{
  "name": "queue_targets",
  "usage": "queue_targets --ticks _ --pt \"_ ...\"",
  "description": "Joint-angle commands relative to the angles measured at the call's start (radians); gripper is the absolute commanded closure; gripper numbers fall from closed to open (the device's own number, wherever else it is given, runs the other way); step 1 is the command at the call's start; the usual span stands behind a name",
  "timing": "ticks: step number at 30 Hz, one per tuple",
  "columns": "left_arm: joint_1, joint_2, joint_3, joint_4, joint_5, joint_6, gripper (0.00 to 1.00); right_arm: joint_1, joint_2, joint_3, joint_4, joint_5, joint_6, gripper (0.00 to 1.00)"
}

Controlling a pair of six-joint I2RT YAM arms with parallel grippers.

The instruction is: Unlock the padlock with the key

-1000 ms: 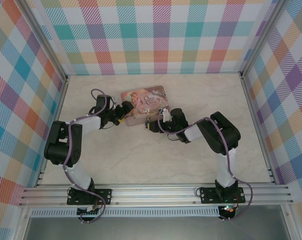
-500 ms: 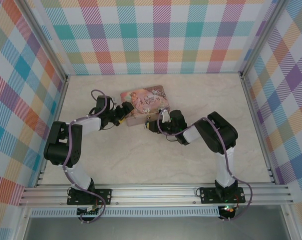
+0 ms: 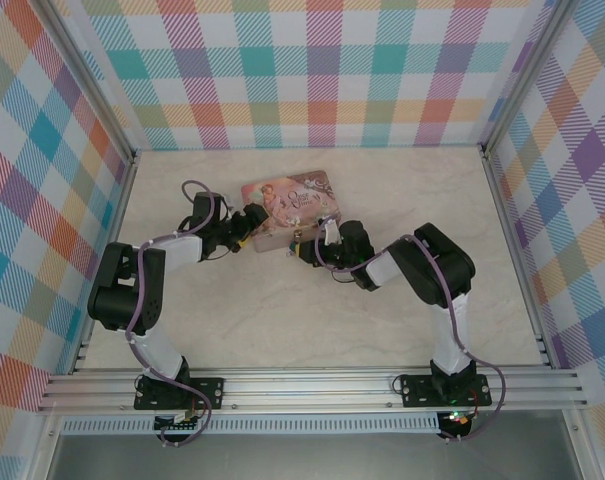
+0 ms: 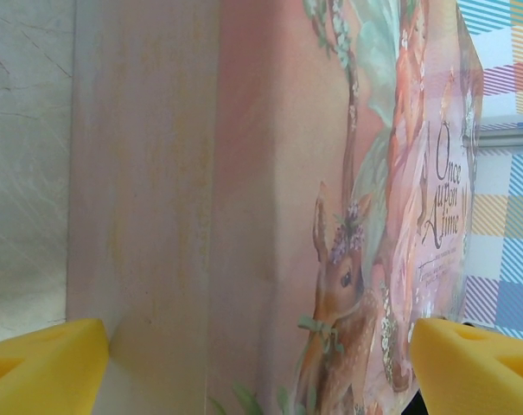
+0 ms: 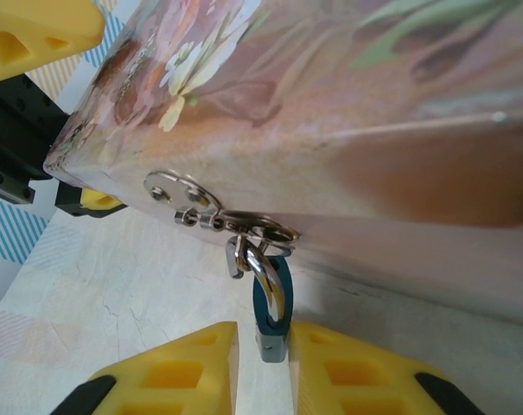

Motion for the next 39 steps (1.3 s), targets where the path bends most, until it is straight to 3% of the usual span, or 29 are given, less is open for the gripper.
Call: queue_targets --ticks 1,10,16,25,30,39 --pt "-0.012 -0.041 -0.023 0.013 0.021 -0.002 0.1 0.004 0.019 -0.006 -0.049 0.029 0.072 0.8" --pt "-0.012 -0.121 -0.043 -0.046 -0.018 0.042 0.09 0.001 -0.031 -0.038 -0.095 0.142 0.193 0.85" --pt "-0.012 -0.192 -0.059 -0.094 -0.049 0.074 0.09 0.001 -0.05 -0.033 -0.158 0.158 0.186 0.85" --pt "-0.012 -0.29 -0.063 -0.138 -0.072 0.087 0.08 -0.008 -0.062 -0.094 -0.035 0.09 0.119 0.66" --pt "-0.012 -0.259 0.007 -0.158 -0.065 0.092 0.09 -0.009 -0.013 -0.069 0.008 0.063 0.114 0.59" --pt "-0.02 -0.114 0.127 -0.105 -0.004 0.075 0.09 -0.011 0.02 -0.014 -0.057 0.085 0.106 0.59"
